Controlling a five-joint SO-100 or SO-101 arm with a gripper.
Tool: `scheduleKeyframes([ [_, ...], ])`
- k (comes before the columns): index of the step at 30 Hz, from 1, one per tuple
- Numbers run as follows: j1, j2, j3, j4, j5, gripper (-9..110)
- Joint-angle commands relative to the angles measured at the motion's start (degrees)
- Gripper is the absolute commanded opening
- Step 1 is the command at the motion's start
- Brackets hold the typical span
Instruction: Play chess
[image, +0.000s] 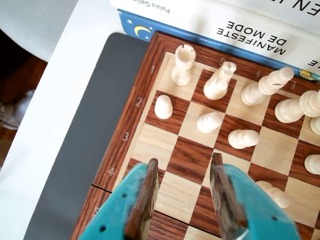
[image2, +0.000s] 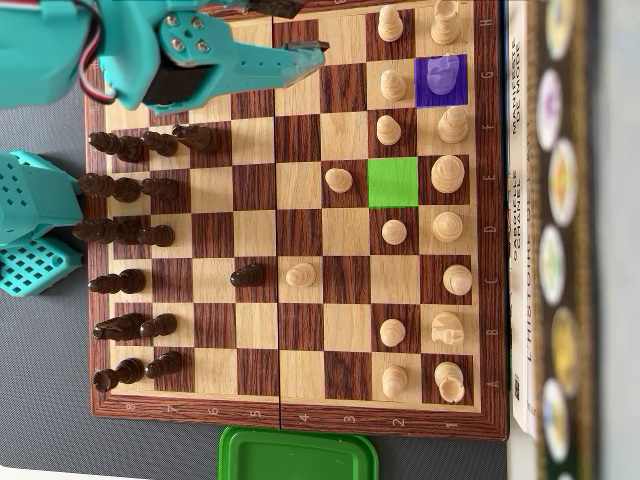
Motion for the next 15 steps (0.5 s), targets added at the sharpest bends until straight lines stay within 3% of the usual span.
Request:
scheduleKeyframes([
  [1,0.53,-3.08,-5.71,0.53,0.35,16],
  [15,5.54,-16.7,-16.44,0.62,0.44,16],
])
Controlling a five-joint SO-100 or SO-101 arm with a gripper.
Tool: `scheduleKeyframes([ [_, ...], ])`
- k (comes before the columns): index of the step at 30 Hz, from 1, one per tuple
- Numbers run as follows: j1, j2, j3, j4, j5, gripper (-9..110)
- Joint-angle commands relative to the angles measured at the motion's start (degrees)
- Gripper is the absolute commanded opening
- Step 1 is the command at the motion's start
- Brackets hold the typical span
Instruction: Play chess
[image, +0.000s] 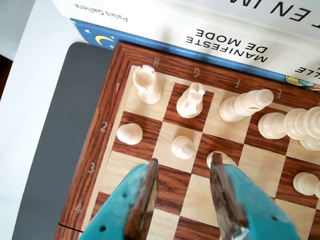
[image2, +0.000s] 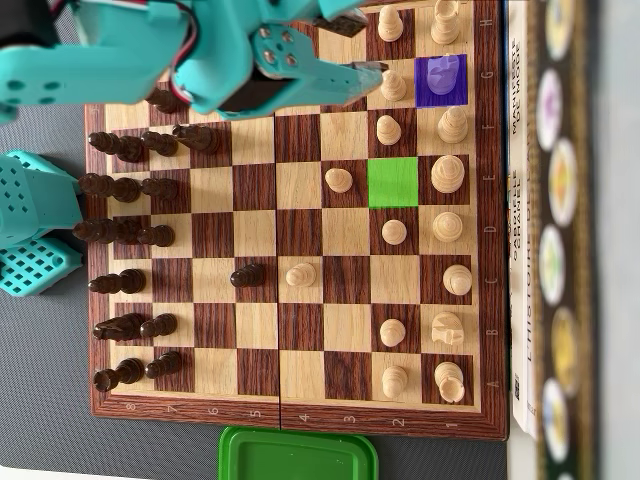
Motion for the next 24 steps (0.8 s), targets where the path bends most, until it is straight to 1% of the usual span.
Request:
scheduleKeyframes([
  [1,0.97,-0.79,-3.96,0.35,0.44,16],
  [24,1.23,-14.77,-16.44,0.44,0.35,16],
])
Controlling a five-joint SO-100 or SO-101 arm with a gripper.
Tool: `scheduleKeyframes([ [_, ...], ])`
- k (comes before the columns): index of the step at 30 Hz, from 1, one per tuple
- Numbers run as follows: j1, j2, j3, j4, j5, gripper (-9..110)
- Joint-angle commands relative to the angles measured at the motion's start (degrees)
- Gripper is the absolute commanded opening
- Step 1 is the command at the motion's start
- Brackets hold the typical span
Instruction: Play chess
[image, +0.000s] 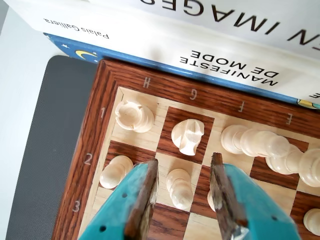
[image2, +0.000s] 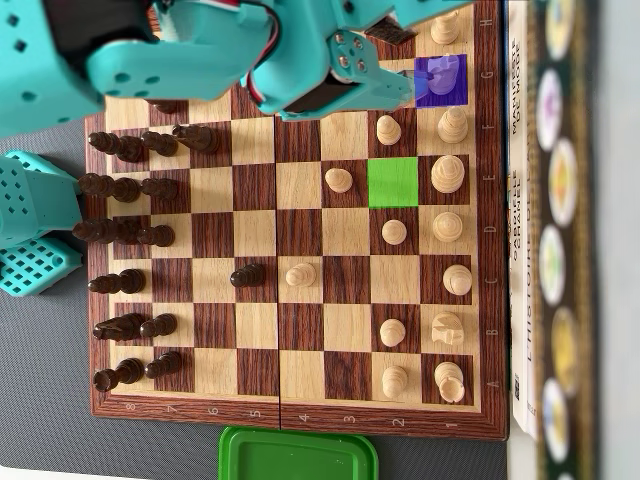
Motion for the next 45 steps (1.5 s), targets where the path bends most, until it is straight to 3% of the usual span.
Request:
scheduleKeyframes([
  [1,0.79,-0.53,-3.87,0.0,0.26,16],
  [45,1.32,-7.82,-9.49,-0.53,0.35,16],
])
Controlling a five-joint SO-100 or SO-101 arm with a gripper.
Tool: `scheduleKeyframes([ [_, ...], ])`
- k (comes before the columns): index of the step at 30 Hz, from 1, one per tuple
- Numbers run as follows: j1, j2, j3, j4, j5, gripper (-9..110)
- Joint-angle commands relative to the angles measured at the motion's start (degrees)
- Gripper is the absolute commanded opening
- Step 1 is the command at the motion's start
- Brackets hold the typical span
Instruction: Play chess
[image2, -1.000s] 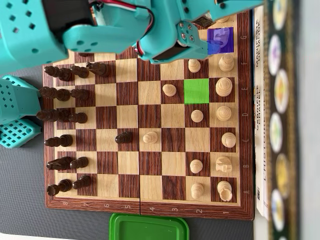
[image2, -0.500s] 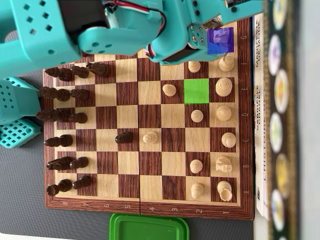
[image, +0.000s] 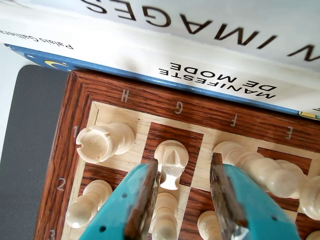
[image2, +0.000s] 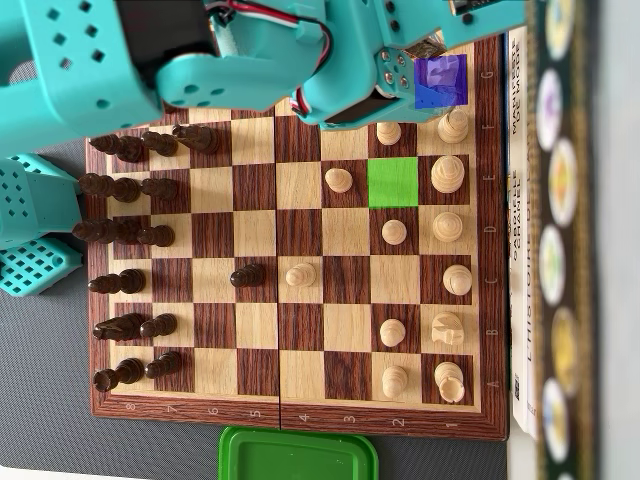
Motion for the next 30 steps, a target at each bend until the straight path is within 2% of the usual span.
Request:
scheduleKeyframes([
  [1,-0.53,0.44,-2.99,-0.53,0.35,16],
  [30,-0.18,0.44,-2.99,-0.7,0.35,15],
])
